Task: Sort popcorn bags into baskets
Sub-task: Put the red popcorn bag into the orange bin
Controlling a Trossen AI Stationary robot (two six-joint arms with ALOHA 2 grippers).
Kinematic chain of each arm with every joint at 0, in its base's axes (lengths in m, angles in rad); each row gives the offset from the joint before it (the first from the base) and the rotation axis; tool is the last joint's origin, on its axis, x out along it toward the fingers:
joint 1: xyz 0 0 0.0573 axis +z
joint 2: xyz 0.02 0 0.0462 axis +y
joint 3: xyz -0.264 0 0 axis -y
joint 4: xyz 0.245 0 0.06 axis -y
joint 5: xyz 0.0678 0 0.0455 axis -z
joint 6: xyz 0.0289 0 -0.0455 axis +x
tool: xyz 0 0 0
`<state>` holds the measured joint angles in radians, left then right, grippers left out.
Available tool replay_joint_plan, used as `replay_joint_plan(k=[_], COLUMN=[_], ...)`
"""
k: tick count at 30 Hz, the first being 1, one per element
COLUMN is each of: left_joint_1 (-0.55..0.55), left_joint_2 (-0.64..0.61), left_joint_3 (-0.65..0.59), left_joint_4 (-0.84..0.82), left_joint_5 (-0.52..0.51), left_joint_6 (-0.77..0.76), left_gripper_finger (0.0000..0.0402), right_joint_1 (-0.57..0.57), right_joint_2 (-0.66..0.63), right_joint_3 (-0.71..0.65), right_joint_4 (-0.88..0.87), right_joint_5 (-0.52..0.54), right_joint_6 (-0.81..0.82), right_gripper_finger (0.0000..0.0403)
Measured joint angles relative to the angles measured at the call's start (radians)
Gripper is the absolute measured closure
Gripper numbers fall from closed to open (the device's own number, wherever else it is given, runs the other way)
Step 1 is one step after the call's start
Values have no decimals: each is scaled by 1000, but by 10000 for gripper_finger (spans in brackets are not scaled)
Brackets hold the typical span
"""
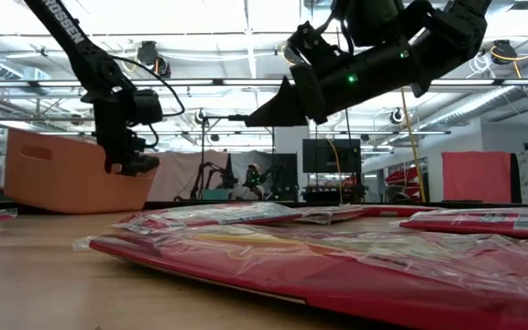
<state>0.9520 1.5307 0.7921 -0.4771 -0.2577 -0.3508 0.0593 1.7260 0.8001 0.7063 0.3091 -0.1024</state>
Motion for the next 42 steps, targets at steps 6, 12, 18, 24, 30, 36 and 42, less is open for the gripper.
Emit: replay_joint_plan(k=[6, 12, 18, 24, 30, 36, 42], left_joint_1=[-37, -101, -166, -199, -215, -257, -282], left_joint_2=[-13, -78, -155, -273, -288, -287, -287], left_joint_3=[0, 0, 0, 0, 0, -13, -13], left_joint_4=[-55, -45, -40, -155, -280, -278, -283], left_joint_5=[7, 20, 30, -12, -32, -62, -86], left_joint_6=[-14, 3, 12, 15, 1, -11, -56], left_gripper_finger=[237, 268, 292, 299, 300, 300, 300], right_joint_1=[1, 1, 1, 11, 12, -21, -4], right_joint_2=[0, 0, 0, 0, 0, 6, -10], right_joint_3=[0, 0, 0, 0, 0, 0, -1], right_joint_4=[-1, -9, -8, 56, 91, 47, -128], right_joint_5=[0, 0, -1, -25, -25, -20, -24], right_joint_6=[38, 39, 126, 175, 148, 27, 68], right_gripper_finger=[170, 170, 170, 170, 170, 170, 170])
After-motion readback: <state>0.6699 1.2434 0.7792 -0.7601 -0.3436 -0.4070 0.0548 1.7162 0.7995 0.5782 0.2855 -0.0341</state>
